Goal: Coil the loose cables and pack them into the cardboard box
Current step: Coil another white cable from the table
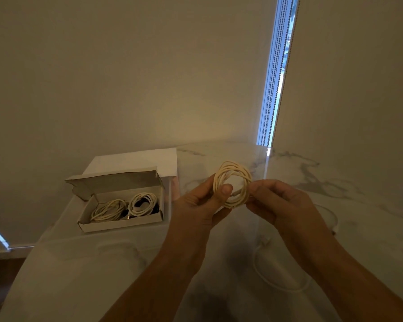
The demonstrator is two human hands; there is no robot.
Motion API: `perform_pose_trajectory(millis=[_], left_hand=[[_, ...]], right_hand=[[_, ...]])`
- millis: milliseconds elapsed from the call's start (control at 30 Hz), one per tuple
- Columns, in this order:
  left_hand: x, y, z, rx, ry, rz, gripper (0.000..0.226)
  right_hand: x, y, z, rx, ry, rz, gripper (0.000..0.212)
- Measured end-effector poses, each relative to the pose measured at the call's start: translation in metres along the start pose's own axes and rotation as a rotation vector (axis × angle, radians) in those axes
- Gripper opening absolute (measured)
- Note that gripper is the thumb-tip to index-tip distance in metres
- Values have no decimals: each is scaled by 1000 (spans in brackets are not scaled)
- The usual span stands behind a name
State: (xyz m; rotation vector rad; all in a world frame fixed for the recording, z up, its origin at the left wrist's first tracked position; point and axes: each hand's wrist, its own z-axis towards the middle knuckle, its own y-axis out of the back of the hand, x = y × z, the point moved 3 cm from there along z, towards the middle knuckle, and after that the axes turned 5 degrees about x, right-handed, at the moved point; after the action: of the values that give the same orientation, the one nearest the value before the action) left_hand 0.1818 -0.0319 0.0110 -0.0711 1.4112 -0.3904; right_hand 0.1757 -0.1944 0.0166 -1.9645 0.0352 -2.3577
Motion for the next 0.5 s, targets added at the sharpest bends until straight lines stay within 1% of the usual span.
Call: perform_pose_trajectory(millis=[67, 167, 333, 400, 500], left_hand=[[2, 1, 0, 5, 3, 33, 35], [4, 1, 0, 14, 14, 52, 35], [2, 5, 0, -9, -15, 108, 39], [-1, 8, 0, -42, -43, 171, 38], [-8, 12, -1, -135, -99, 292, 26]], right_hand=[[0, -1, 0, -9, -8, -12, 31], [-2, -2, 0, -40, -24, -31, 25], [-4, -6, 0, -64, -55, -34, 18], [-4, -10, 2, -70, -61, -47, 17], [-2, -22, 8, -73, -48, -139, 19]])
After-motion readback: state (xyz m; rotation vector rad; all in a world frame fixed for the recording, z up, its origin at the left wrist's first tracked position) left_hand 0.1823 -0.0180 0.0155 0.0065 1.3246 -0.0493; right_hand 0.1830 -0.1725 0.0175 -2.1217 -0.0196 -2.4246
